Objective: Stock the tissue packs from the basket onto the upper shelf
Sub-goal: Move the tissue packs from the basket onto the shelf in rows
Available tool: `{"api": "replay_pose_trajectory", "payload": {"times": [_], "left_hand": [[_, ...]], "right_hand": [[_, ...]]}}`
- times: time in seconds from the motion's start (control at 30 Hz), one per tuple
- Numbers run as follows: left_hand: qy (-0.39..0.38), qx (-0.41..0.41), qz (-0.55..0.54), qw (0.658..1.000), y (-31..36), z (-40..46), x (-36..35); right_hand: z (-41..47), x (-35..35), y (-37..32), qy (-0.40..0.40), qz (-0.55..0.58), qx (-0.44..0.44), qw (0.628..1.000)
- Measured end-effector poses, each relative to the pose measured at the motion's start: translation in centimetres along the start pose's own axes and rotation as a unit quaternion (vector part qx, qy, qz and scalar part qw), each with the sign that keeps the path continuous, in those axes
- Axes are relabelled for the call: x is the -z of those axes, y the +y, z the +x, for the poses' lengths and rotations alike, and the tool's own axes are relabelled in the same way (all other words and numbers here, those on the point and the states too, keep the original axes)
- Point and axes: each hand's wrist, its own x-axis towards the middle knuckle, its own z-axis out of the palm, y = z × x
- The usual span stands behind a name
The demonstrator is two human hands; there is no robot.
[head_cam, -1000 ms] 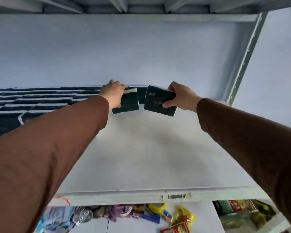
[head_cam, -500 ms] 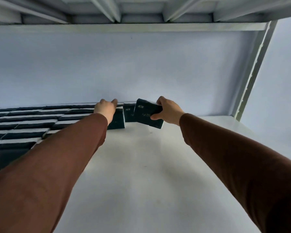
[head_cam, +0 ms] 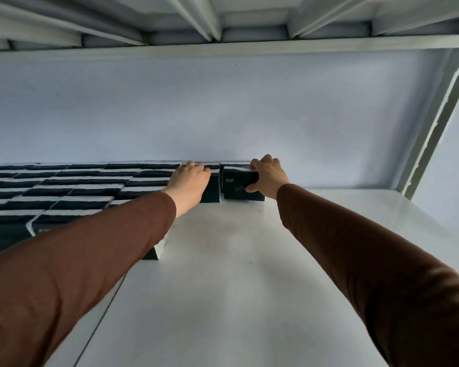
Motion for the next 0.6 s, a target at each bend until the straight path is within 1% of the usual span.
{"api": "replay_pose_trajectory", "payload": {"times": [0.23,0.37,0.5,0.6], "left_hand": [[-0.042,0.018,-0.065,0.997,0.8,-3.8,0.7],[-0.058,0.019,-0.079,0.995,1.4,-5.0,0.8],[-0.071,0.015,-0.119,0.990,2.0,-6.3,1.5],[-0.077,0.008,-0.141,0.987,3.3,-8.4,2.6]], "right_hand": [[0.9,-2.0,-1.2,0.044,-0.006,-0.025,0.999],[0.5,-3.1,-1.9,0.080,0.027,-0.048,0.995],[-1.9,-1.8,-1.8,0.097,0.042,-0.028,0.994],[-6.5,0.3,-1.4,0.079,0.031,0.008,0.996]]}}
